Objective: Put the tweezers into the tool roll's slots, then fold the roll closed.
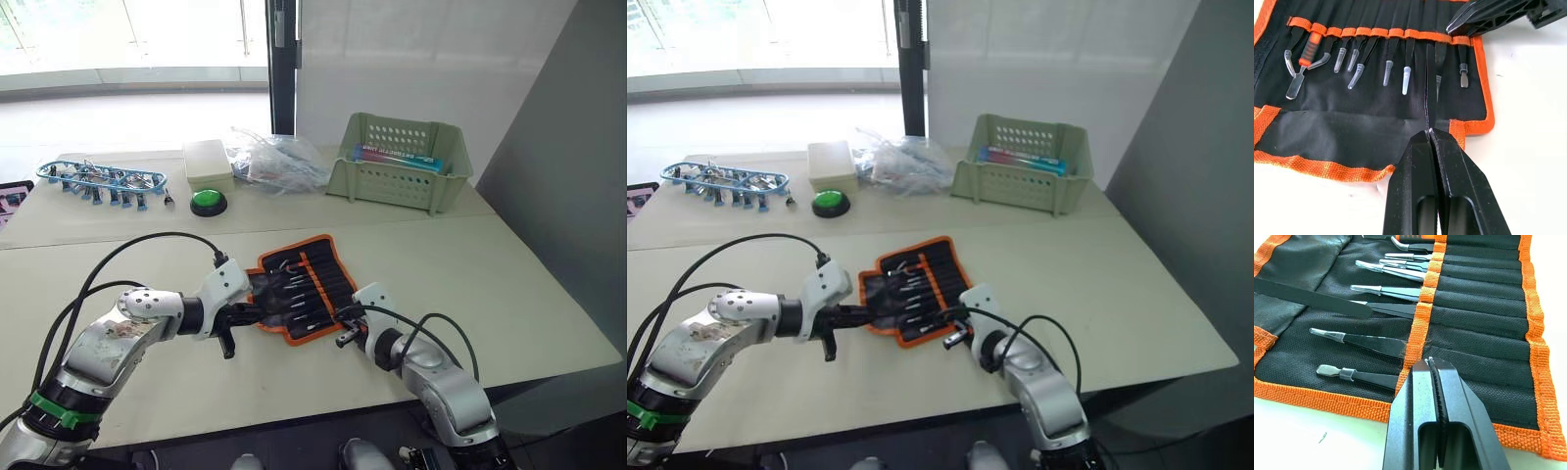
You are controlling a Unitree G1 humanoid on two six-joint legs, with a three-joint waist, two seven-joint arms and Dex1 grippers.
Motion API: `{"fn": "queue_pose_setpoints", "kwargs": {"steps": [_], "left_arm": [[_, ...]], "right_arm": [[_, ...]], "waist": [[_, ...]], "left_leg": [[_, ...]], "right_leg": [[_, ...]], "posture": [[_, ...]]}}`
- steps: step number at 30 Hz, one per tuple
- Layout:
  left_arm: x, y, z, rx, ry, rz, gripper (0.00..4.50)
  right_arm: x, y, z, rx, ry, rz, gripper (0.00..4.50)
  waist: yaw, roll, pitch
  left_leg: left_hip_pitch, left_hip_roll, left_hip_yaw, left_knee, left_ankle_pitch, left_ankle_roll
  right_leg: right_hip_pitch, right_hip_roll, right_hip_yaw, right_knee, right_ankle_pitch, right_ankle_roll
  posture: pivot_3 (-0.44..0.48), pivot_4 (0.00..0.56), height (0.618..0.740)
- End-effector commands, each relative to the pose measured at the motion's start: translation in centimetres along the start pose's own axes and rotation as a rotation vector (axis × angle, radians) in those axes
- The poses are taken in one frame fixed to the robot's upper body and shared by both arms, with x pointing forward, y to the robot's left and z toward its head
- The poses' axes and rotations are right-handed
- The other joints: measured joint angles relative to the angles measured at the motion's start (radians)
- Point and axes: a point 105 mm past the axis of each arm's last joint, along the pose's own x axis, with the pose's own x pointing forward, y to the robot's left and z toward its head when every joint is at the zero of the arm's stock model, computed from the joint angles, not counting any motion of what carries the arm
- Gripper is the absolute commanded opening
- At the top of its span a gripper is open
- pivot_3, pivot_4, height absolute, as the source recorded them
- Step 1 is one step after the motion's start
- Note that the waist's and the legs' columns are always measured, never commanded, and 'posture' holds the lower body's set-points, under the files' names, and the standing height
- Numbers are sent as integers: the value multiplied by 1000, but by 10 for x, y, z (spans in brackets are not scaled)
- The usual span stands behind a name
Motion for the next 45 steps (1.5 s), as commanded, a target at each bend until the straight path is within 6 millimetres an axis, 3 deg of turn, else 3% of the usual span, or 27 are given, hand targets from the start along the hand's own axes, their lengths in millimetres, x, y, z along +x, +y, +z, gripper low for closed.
{"fn": "queue_pose_setpoints", "kwargs": {"steps": [1, 10, 21, 30, 40, 45], "left_arm": [[3, 2, 9, 65, -11, 8, 24], [16, 8, 6, 102, 17, 21, 24], [36, -3, 15, 161, 3, -58, 24], [48, 4, 15, 181, 29, -44, 24], [78, -13, 39, 203, -42, -108, 24], [94, -8, 44, 191, -60, -82, 24]], "right_arm": [[-1, -4, -51, 55, 208, -38, 0], [-2, -3, -52, 63, 209, -45, 0], [-4, -4, -53, 77, 206, -65, 0], [-5, -5, -52, 81, 203, -72, 0], [-4, -2, -52, 91, 203, -75, 0], [-4, -2, -51, 91, 200, -74, 0]], "waist": [[-1, 0, 0], [1, 0, 0], [2, 0, 0], [4, 0, 0], [8, 0, 0], [10, 1, 0]], "left_leg": [[0, 0, 0, 0, 0, 0], [0, 0, 0, 0, 0, 0], [-1, 0, 0, 0, 0, 0], [-1, 0, 0, 1, 0, 0], [0, -1, 0, 1, 0, 1], [0, -1, 0, 2, 0, 1]], "right_leg": [[0, 0, 0, 0, 0, 0], [0, 0, 0, 0, 0, 0], [1, 0, 0, 1, 0, 0], [2, 0, 0, 1, 0, 0], [2, 1, 0, 2, 1, 1], [3, 0, 0, 2, 2, 3]], "posture": [[0, 150, 736], [0, 150, 736], [0, 150, 736], [0, 150, 736], [0, 150, 736], [0, 150, 736]]}}
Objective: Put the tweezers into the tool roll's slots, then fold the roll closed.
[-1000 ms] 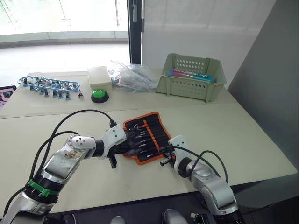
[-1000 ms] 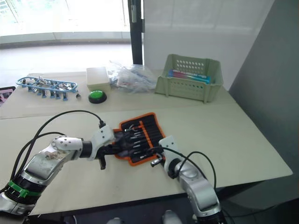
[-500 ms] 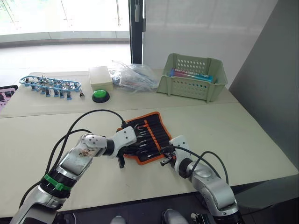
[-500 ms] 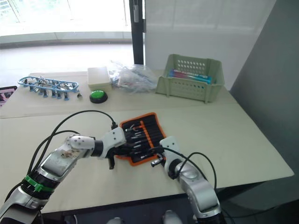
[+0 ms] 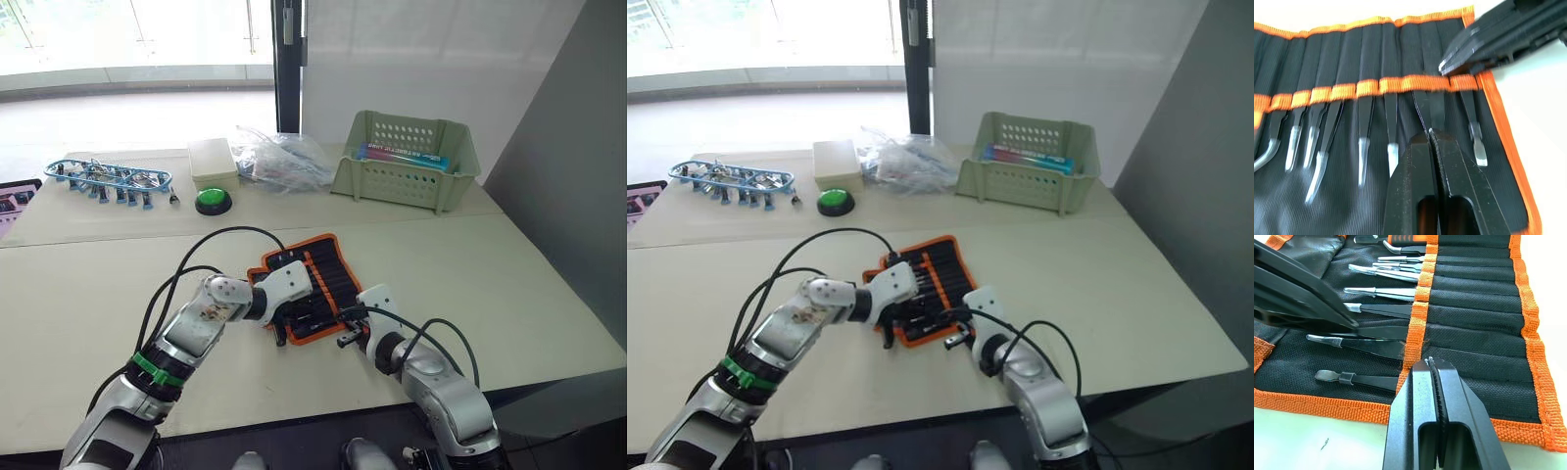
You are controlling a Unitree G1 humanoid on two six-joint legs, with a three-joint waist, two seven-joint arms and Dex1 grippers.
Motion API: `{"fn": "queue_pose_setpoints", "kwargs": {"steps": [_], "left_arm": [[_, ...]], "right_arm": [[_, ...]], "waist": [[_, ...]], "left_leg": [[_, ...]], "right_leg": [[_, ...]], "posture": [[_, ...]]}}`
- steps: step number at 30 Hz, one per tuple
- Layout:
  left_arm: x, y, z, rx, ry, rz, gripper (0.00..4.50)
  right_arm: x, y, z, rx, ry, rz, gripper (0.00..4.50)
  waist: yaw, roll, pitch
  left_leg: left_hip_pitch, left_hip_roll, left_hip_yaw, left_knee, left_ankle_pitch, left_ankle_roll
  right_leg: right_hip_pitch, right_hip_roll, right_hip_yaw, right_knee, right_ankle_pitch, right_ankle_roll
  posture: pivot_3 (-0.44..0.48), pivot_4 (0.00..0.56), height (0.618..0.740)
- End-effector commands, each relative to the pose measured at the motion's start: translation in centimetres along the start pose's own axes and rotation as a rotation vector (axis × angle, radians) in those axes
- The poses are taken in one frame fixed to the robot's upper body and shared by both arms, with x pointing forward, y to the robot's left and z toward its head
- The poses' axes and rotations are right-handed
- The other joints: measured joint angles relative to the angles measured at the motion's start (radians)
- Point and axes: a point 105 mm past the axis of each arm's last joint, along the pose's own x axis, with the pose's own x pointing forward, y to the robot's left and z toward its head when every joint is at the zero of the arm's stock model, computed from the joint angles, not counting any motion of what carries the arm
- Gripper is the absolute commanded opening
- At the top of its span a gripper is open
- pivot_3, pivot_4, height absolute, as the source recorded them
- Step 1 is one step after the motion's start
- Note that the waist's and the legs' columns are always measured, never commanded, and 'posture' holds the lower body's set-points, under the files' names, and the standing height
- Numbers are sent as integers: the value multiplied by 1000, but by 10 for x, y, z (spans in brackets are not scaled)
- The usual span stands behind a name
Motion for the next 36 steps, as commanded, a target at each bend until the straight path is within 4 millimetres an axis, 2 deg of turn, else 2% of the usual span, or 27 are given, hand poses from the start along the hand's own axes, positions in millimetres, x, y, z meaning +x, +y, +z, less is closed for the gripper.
{"fn": "queue_pose_setpoints", "kwargs": {"steps": [1, 8, 13, 16, 19, 24, 27, 30, 34, 36], "left_arm": [[10, 5, 17, 54, -50, 14, 24], [21, 8, 23, 43, -88, 8, 24], [15, 8, 20, 40, -87, 13, 24], [8, 14, 21, 35, -100, 43, 813], [-8, 19, 27, 18, -148, 75, 1872], [-49, 20, 30, -38, -245, 105, 3518], [-75, 18, 18, -63, -234, 126, 4478], [-92, 19, 12, -95, -239, 147, 4478], [-136, 15, -12, -172, -258, 207, 4478], [-149, 8, -24, -194, -238, 228, 4478]], "right_arm": [[0, -2, -51, 54, 216, -19, 0], [0, -1, -52, 54, 218, -16, 0], [0, -2, -52, 54, 218, -19, 0], [0, -1, -52, 54, 219, -17, 0], [1, 0, -52, 54, 218, -14, 0], [0, 0, -52, 54, 218, -13, 0], [0, 2, -53, 56, 221, -6, 0], [0, 5, -54, 57, 222, 1, 0], [0, 8, -54, 55, 223, 12, 0], [-1, 8, -53, 50, 222, 13, 0]], "waist": [[2, 0, 0], [-4, 1, -1], [-4, 1, -1], [-4, 2, -1], [-4, 2, -1], [-10, 2, -1], [-9, 3, 0], [-7, 3, 0], [-13, 3, 0], [-15, 4, 0]], "left_leg": [[0, 0, 0, 0, 0, 0], [0, 0, 0, 0, 0, 0], [0, 0, 0, 0, 0, 0], [0, 0, 0, 0, 0, 0], [0, 0, 0, 0, 0, 0], [1, 0, 0, -1, 0, 0], [1, 0, 0, -1, 0, 0], [1, 0, 0, -1, 0, 0], [1, 0, 0, -1, 0, 0], [2, 1, 0, -3, 0, 1]], "right_leg": [[0, 0, 0, 0, 0, 0], [0, 0, 0, 1, 3, 5], [0, 0, 0, 1, 3, 6], [0, 0, 0, 1, 3, 6], [0, 0, 0, 2, 3, 6], [0, 0, 0, 3, 3, 5], [0, 0, 0, 3, 3, 5], [0, 0, 0, 3, 2, 4], [0, 0, 0, 3, 0, -1], [-1, 1, 0, 3, 0, -1]], "posture": [[0, 150, 736], [0, 150, 736], [0, 150, 736], [0, 150, 736], [0, 150, 736], [0, 150, 736], [0, 150, 736], [0, 150, 736], [0, 150, 736], [0, 150, 736]]}}
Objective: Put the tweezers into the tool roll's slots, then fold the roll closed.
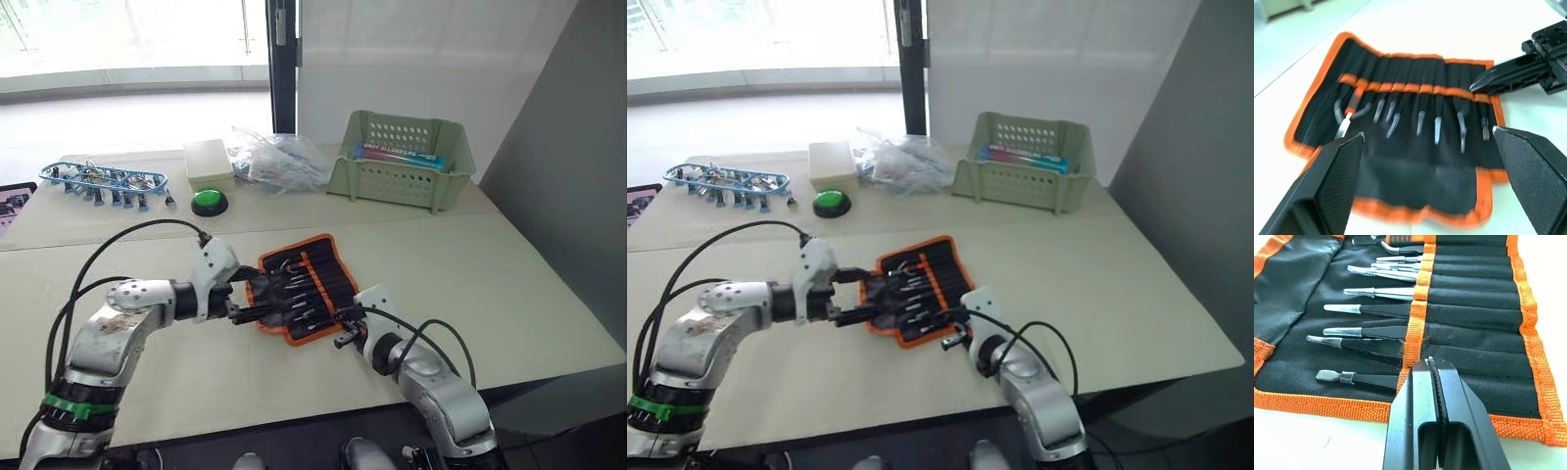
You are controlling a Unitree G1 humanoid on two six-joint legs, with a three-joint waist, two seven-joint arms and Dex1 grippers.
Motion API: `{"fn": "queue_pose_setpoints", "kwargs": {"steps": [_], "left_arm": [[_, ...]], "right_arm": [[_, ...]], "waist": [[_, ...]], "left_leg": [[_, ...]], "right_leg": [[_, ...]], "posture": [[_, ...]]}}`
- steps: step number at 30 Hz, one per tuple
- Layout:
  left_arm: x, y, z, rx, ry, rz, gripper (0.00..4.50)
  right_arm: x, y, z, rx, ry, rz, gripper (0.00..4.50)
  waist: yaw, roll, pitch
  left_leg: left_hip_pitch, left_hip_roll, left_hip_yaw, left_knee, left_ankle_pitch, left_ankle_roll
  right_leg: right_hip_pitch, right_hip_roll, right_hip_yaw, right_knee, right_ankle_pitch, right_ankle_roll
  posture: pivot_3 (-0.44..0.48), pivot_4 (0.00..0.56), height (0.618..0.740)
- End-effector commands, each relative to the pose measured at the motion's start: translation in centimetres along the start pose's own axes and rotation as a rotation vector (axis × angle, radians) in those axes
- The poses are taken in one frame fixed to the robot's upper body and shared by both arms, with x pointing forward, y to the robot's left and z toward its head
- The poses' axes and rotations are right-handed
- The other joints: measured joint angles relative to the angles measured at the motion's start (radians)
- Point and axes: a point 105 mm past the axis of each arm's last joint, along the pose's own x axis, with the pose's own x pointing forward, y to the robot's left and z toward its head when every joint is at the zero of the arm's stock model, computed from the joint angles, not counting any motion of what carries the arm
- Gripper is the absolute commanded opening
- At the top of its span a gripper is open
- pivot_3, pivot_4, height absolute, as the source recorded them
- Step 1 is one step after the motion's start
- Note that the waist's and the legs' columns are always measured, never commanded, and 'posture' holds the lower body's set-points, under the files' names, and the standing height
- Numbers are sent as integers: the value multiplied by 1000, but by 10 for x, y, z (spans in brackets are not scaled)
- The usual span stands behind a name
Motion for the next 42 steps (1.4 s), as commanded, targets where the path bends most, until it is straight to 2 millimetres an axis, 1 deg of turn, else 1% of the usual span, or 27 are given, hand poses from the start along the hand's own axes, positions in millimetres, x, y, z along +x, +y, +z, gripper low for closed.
{"fn": "queue_pose_setpoints", "kwargs": {"steps": [1, 3, 7, 10, 12, 14, 15, 17, 18, 19, 21, 22, 24, 27, 28, 30, 34, 39, 42], "left_arm": [[-25, -4, 4, 17, -28, 22, 4478], [-34, -9, 1, 4, -36, 28, 4478], [-51, -9, -2, 11, -62, 102, 4478], [-63, -8, -5, 28, -63, 158, 4478], [-70, -11, -9, 67, -55, 194, 4478], [-72, -14, -11, 76, -51, 202, 4478], [-72, -16, -11, 71, -51, 197, 4478], [-71, -19, -12, 53, -53, 187, 4500], [-70, -20, -12, 48, -54, 186, 4500], [-70, -21, -12, 45, -54, 186, 4500], [-70, -24, -12, 39, -55, 183, 4500], [-70, -25, -12, 37, -53, 181, 4500], [-70, -26, -12, 35, -50, 180, 4500], [-70, -27, -13, 33, -42, 176, 4500], [-71, -28, -13, 27, -43, 173, 4500], [-72, -28, -13, 22, -40, 169, 4500], [-72, -28, -12, 23, -36, 164, 4500], [-71, -29, -10, 23, -35, 156, 4500], [-69, -29, -8, 29, -38, 147, 4500]], "right_arm": [[-3, 0, -53, 41, 225, -5, 0], [-5, 0, -51, 30, 222, -3, 0], [-7, 5, -42, 7, 186, 18, 0], [-11, 11, -30, -25, 129, 55, 0], [-18, 24, -5, -121, 11, 115, 0], [-26, 34, 13, -208, -84, 158, 0], [-29, 39, 19, -251, -119, 179, 0], [-34, 45, 28, -311, -173, 201, 539], [-37, 52, 35, -330, -209, 227, 796], [-37, 57, 42, -357, -245, 242, 1169], [-36, 66, 51, -391, -292, 260, 1842], [-32, 70, 55, -426, -309, 258, 2187], [-25, 74, 58, -477, -325, 253, 2884], [-14, 84, 57, -551, -327, 259, 3919], [-8, 92, 53, -603, -317, 277, 4247], [-1, 102, 46, -671, -305, 293, 4247], [11, 100, 32, -782, -247, 253, 4247], [20, 97, 32, -780, -237, 194, 4247], [23, 97, 31, -771, -228, 178, 3529]], "waist": [[5, 1, 1], [8, 3, 2], [15, 0, 3], [13, 1, 3], [10, 2, 4], [9, 3, 5], [9, 3, 7], [9, 1, 11], [9, 3, 13], [9, 4, 15], [8, 4, 17], [8, 3, 17], [8, 3, 17], [8, 3, 17], [8, 3, 17], [8, 3, 17], [11, 3, 17], [10, 3, 16], [9, 3, 17]], "left_leg": [[0, 0, 0, 0, 0, 1], [0, 0, 0, 0, 0, 1], [-1, 0, 0, 2, 0, 0], [0, 0, 0, 1, 0, 0], [-1, 0, 0, 0, -1, 0], [-2, 0, 0, -1, -1, 0], [-2, 0, 0, -1, -1, 1], [-4, 0, 0, 0, -1, 1], [-5, 0, 0, 0, -1, 1], [-5, 0, 0, 1, -1, 1], [-5, 0, 0, 1, -1, 1], [-5, 0, 0, 1, -1, 1], [-5, 0, 0, 2, -1, 1], [-5, 0, 0, 1, -1, 1], [-5, 0, 0, 1, -1, 1], [-5, 0, 0, 1, -1, 1], [-5, 0, 0, 1, -1, 1], [-4, 0, 0, 2, -1, 1], [-3, 0, 0, 2, -1, 1]], "right_leg": [[0, 0, 0, 1, 0, 1], [0, 1, 0, 1, 0, 1], [0, 0, 0, 0, -3, -3], [0, 0, 0, 0, -3, -4], [-1, 0, 0, 0, -3, -4], [-2, 0, 0, -1, -3, -4], [-2, 0, 0, 0, -3, -2], [-4, 0, 0, 0, -2, 1], [-4, 0, 0, 0, -1, 1], [-4, 0, 0, 0, -2, 1], [-4, 0, 0, 0, -2, 1], [-4, 0, 0, 0, -2, 1], [-4, 0, 0, 0, -2, 1], [-4, 0, 0, 0, -1, 1], [-4, 0, -1, 0, 0, 2], [-4, 0, -1, 1, 0, 2], [-4, 0, -1, 1, 0, 2], [-3, 0, -1, 3, 0, 2], [-3, 0, -1, 3, 0, 2]], "posture": [[0, 150, 736], [0, 150, 736], [0, 150, 736], [0, 150, 736], [0, 150, 736], [0, 150, 736], [0, 150, 736], [0, 150, 736], [0, 150, 736], [0, 150, 736], [0, 150, 736], [0, 150, 736], [0, 150, 736], [0, 150, 736], [0, 150, 736], [0, 150, 736], [0, 150, 736], [0, 150, 736], [0, 150, 736]]}}
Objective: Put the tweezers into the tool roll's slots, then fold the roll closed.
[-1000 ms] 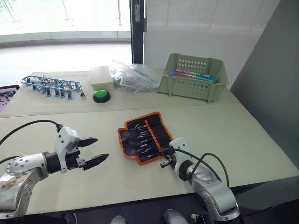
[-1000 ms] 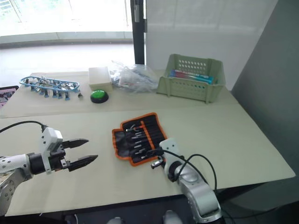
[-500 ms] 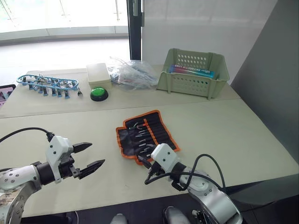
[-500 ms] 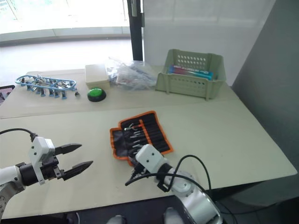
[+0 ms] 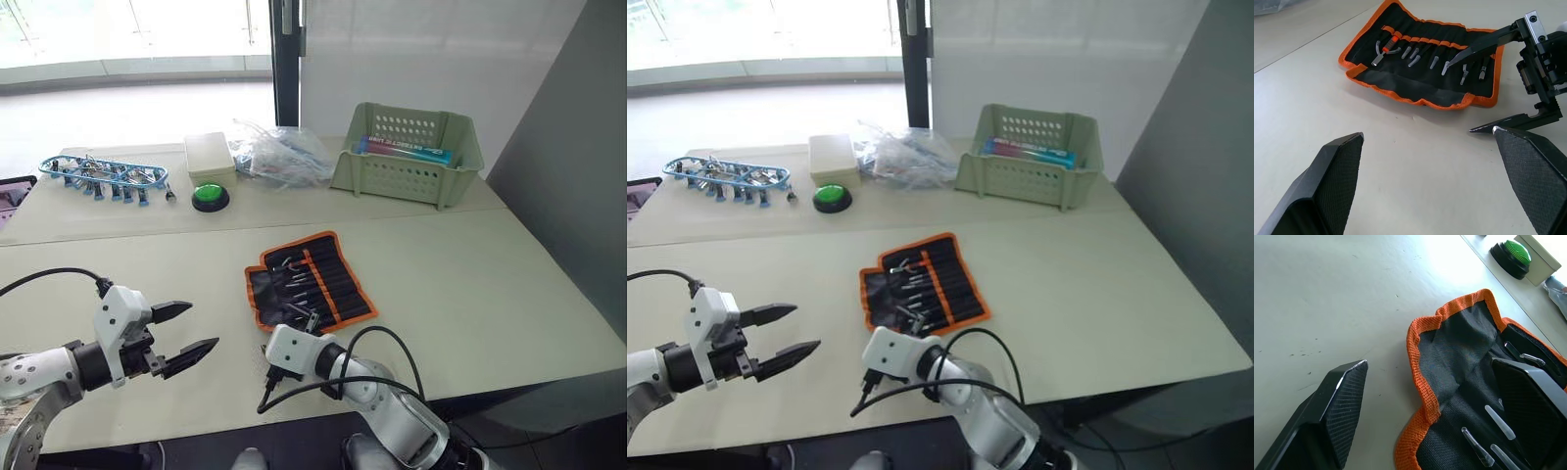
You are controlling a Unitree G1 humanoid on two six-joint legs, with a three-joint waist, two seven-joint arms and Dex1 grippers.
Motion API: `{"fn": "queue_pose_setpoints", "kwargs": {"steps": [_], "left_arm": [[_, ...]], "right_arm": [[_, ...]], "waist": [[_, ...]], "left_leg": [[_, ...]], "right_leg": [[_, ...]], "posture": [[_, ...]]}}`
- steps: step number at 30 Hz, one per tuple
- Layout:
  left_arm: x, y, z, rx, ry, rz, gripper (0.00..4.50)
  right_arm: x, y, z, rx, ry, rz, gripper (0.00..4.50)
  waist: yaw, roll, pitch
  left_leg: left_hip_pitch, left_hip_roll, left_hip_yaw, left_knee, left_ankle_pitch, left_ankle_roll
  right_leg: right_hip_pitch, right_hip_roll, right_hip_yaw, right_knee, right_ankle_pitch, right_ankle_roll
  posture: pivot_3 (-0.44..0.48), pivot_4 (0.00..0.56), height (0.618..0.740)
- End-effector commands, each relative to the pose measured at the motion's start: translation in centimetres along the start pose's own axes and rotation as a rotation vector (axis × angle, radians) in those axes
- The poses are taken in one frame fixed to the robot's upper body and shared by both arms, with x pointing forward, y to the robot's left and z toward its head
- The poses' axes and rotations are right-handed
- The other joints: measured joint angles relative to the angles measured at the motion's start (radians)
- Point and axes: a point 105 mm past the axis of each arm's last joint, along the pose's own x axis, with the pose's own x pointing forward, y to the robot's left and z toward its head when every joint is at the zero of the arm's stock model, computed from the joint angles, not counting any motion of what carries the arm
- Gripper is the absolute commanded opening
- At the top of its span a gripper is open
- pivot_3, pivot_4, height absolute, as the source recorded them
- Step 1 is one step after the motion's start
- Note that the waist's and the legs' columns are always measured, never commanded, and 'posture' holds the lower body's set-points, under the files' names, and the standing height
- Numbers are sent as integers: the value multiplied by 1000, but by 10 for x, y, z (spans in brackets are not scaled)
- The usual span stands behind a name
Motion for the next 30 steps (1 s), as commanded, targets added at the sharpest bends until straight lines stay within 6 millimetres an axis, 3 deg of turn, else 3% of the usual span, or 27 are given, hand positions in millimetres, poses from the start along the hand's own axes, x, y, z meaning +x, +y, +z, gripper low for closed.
{"fn": "queue_pose_setpoints", "kwargs": {"steps": [1, 10, 15, 20, 24, 30], "left_arm": [[1, -1, 13, 43, -26, -8, 4500], [5, -5, 17, 83, -66, -23, 4500], [7, -9, 18, 74, -54, -94, 4500], [7, -14, 15, 64, -28, -158, 4500], [8, -19, 11, 83, 4, -215, 4500], [7, -20, 0, 187, 81, -312, 4500]], "right_arm": [[2, -6, -2, -1, 14, -42, 3161], [-1, -9, -9, 83, 37, -52, 50], [-9, -4, 0, 106, -32, -11, 19], [-41, 4, 15, 48, -207, 104, 19], [-82, 10, 7, -28, -262, 255, 19], [-108, 15, -11, -53, -240, 384, 19]], "waist": [[1, 0, 0], [2, 0, 0], [4, 0, 0], [1, 0, 0], [1, 0, 0], [1, -1, 0]], "left_leg": [[0, 0, 0, 0, 0, 0], [0, 0, 0, 1, 0, 0], [0, 0, 0, 1, 0, 0], [0, 0, 0, 1, 0, 0], [0, 0, 0, 1, 0, 0], [2, 0, 0, 3, 0, 0]], "right_leg": [[0, 0, 0, 0, 0, 0], [0, 0, 0, 0, 0, 0], [1, 0, 0, 0, 1, 0], [1, 0, 0, 0, 1, 1], [1, 0, 0, 0, 0, 1], [3, 0, 0, 2, -2, -3]], "posture": [[0, 150, 736], [0, 150, 736], [0, 150, 736], [0, 150, 736], [0, 150, 736], [0, 150, 736]]}}
